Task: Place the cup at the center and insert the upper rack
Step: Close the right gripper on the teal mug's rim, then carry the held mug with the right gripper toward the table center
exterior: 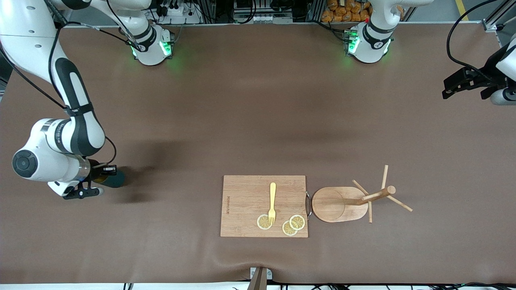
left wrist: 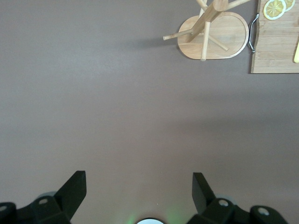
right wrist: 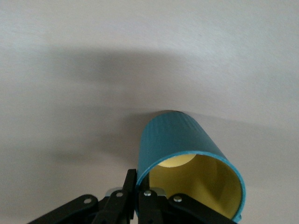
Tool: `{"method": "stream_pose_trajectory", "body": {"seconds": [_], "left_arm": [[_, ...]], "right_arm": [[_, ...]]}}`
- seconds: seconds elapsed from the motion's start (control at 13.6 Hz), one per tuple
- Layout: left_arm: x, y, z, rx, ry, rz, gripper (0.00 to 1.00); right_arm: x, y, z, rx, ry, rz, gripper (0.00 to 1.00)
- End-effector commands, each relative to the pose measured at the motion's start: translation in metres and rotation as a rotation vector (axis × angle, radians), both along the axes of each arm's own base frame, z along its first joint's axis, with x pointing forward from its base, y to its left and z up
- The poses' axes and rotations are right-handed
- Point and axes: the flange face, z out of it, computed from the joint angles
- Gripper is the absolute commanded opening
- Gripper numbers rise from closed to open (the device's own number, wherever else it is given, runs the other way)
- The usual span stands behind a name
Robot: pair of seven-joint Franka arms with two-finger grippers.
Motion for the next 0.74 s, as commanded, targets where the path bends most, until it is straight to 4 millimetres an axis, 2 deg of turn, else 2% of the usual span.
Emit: {"method": "stream_pose_trajectory", "body": {"seconds": [0.0,0.15,0.37,0.66], "left_arm": [[0.0,0.001,-0.002,-0.019,0.014,-0.009,1.0],[0.0,0.001,-0.002,-0.019,0.014,-0.009,1.0],[0.0,0.002,-0.003,-0.017,0.016,-0.006,1.0],[0.004,-0.001,-0.011,-0.015,0.029,-0.01,1.0]], "right_arm": [[0.002,0.052,0.031,0.008,-0.035,0.077,0.0],[0.001,0.096,0.045,0.015,-0.056,0.135,0.0],[-0.007,0.155,0.048,0.018,-0.06,0.21,0.0],[-0.034,0.257,0.047,0.01,-0.054,0.281,0.0]]}}
